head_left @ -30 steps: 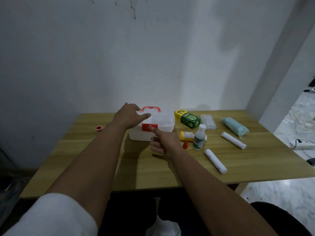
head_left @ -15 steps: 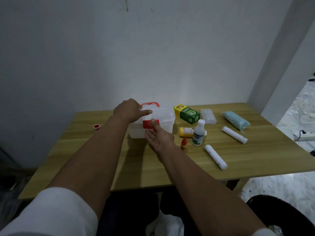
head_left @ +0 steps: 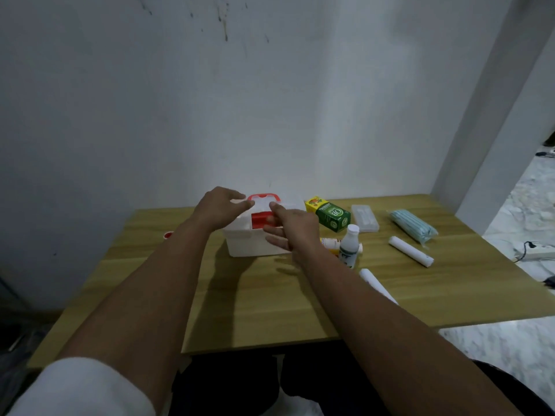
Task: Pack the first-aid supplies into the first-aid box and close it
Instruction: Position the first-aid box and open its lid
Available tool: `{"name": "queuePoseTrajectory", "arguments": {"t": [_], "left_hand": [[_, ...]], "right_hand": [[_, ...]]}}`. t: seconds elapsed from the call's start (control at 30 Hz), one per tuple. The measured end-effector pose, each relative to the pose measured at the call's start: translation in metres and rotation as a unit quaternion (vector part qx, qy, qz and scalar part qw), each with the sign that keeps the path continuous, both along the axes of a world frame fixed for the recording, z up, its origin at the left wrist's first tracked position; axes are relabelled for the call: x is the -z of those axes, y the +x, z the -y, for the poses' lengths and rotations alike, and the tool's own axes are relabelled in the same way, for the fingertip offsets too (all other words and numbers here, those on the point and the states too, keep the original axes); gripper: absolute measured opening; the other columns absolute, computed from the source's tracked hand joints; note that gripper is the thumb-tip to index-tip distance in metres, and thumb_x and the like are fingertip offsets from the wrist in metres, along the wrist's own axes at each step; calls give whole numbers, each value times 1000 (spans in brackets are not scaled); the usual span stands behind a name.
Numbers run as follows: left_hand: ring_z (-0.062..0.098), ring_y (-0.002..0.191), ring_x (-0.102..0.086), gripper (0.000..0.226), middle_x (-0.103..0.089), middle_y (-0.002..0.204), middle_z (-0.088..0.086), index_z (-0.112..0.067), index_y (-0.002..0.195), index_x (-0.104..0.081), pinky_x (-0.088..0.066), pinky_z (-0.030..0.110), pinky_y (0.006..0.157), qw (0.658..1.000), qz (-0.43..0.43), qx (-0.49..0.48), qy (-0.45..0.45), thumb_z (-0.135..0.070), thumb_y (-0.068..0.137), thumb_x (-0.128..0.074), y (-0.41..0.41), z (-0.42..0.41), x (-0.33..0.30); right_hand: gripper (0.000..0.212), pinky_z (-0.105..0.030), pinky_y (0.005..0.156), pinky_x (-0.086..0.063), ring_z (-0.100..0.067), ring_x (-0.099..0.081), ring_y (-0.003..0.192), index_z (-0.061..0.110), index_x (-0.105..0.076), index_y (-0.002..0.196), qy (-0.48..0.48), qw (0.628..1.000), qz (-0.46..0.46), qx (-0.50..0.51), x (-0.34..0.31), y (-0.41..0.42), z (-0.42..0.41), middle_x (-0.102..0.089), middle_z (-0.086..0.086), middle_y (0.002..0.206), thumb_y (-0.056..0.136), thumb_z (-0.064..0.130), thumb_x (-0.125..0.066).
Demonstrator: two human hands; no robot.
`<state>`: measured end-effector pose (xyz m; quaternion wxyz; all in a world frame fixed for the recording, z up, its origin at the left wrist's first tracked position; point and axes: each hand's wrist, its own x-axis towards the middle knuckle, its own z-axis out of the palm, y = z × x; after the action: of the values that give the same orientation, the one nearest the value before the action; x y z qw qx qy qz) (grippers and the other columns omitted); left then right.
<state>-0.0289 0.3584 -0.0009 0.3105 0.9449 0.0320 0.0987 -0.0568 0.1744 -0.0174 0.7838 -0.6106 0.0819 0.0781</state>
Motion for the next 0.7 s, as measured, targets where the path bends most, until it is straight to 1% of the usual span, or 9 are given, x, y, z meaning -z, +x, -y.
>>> {"name": "queuePoseTrajectory", "arguments": {"t": [0.1, 0.17, 0.23, 0.33, 0.43, 0.53, 0.6, 0.63, 0.7], "left_hand": [[24, 136, -50, 49, -56, 147, 0, -24, 130, -69, -40, 47, 108, 1000, 22, 3, -16, -52, 90, -67, -5, -7, 11], [23, 138, -48, 47, -55, 148, -3, -27, 130, -68, -38, 47, 111, 999, 36, 10, -23, -51, 90, -67, -7, -10, 18], [23, 140, -46, 47, -52, 151, -4, -28, 131, -67, -37, 50, 114, 998, 52, 8, -29, -50, 90, -67, -8, -12, 25], [24, 141, -44, 51, -46, 155, -5, -30, 137, -63, -40, 51, 112, 995, 77, -6, -56, -50, 90, -68, -8, -12, 34], [26, 143, -42, 69, -43, 158, 1, -23, 147, -52, -38, 46, 112, 994, 67, -67, -53, -56, 89, -66, -8, -8, 39], [29, 133, -53, 78, -56, 146, 8, -12, 143, -56, -46, 42, 103, 985, 45, -145, -82, -64, 85, -65, -11, -3, 40], [28, 108, -65, 60, -72, 114, 5, -6, 120, -71, -50, 35, 84, 976, 41, -169, -127, -56, 87, -67, -12, 4, 39], [27, 97, -67, 47, -70, 93, -2, -10, 101, -75, -49, 35, 77, 973, 43, -178, -143, -54, 88, -68, -11, 5, 38], [30, 101, -68, 34, -63, 80, -7, -21, 79, -67, -51, 37, 77, 971, 37, -184, -148, -54, 88, -66, -9, 6, 37]], "right_hand": [[20, -33, 59, -63, -20, -77, 71, 3, -75, 105, -166, 979, 111, -41, -7, 14, 12, -77, -16, 92, 89, 15, -78], [22, -35, 62, -63, -18, -75, 68, 10, -78, 103, -329, 921, 203, -39, -5, 25, 15, -78, -8, 89, 84, 19, -80], [26, -34, 72, -62, -14, -73, 76, 18, -79, 101, -453, 851, 265, -31, -3, 31, 18, -77, 1, 89, 80, 33, -81], [37, -34, 75, -58, -11, -66, 88, 25, -75, 106, -500, 814, 296, 18, 1, 36, 23, -70, 4, 97, 81, 52, -74], [55, -41, 89, -55, -24, -61, 113, 22, -67, 125, -482, 833, 266, 62, 5, 40, 26, -62, -6, 122, 85, 60, -66], [73, -43, 108, -43, -33, -49, 138, 8, -52, 147, -460, 866, 193, 20, 7, 46, 27, -51, -15, 150, 93, 55, -63], [75, -41, 113, -37, -32, -42, 145, 2, -46, 151, -449, 878, 166, -3, 6, 47, 27, -46, -16, 157, 96, 52, -60], [75, -41, 113, -37, -32, -42, 145, 1, -46, 150, -441, 883, 162, -3, 5, 47, 27, -46, -16, 157, 97, 51, -60], [71, -40, 109, -40, -32, -49, 140, -1, -50, 146, -421, 894, 157, 8, 5, 48, 27, -52, -18, 151, 97, 49, -60]]}}
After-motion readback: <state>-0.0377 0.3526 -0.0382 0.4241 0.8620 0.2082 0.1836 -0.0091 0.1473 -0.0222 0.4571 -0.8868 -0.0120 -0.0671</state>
